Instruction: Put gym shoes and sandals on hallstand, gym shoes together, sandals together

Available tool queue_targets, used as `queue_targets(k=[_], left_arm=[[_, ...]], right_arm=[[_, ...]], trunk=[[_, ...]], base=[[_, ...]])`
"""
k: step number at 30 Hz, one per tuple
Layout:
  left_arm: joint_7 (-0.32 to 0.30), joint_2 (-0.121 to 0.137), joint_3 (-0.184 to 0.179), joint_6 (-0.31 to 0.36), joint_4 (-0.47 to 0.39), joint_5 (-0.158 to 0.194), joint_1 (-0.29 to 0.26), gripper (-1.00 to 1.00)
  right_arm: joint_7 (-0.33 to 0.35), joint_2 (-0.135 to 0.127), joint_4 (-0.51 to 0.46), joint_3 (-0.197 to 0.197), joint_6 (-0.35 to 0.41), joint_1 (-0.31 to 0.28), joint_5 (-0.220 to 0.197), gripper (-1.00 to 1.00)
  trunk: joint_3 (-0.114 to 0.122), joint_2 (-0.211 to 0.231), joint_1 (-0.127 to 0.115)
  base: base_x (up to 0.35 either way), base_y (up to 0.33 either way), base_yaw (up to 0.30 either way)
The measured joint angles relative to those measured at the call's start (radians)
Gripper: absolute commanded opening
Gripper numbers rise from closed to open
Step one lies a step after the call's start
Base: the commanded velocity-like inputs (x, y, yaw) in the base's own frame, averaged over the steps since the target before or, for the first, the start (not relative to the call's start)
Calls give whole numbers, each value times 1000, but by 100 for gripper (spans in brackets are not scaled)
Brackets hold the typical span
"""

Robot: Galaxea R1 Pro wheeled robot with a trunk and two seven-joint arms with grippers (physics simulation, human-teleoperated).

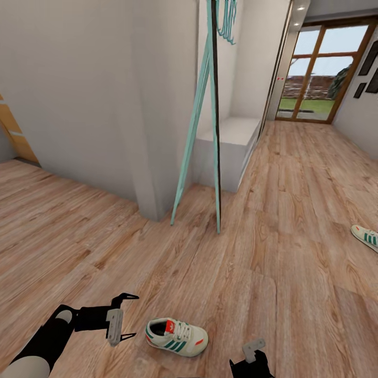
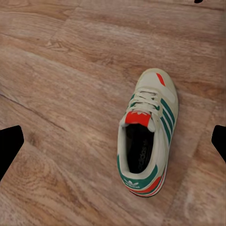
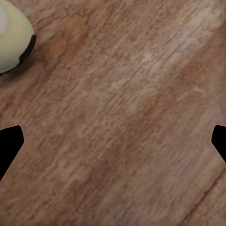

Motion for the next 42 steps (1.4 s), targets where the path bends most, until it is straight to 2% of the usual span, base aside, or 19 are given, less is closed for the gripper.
queue_targets(k=[3, 42], left_arm=[[0, -1, 0, 0, 1, 0, 0, 100], [-2, -1, -1, 0, -2, 1, 0, 100]], right_arm=[[0, 0, 0, 0, 0, 0, 0, 100], [0, 0, 0, 0, 0, 1, 0, 100]], trunk=[[1, 0, 0], [-149, -9, 18]], base=[[0, 0, -19], [0, 0, -1]])
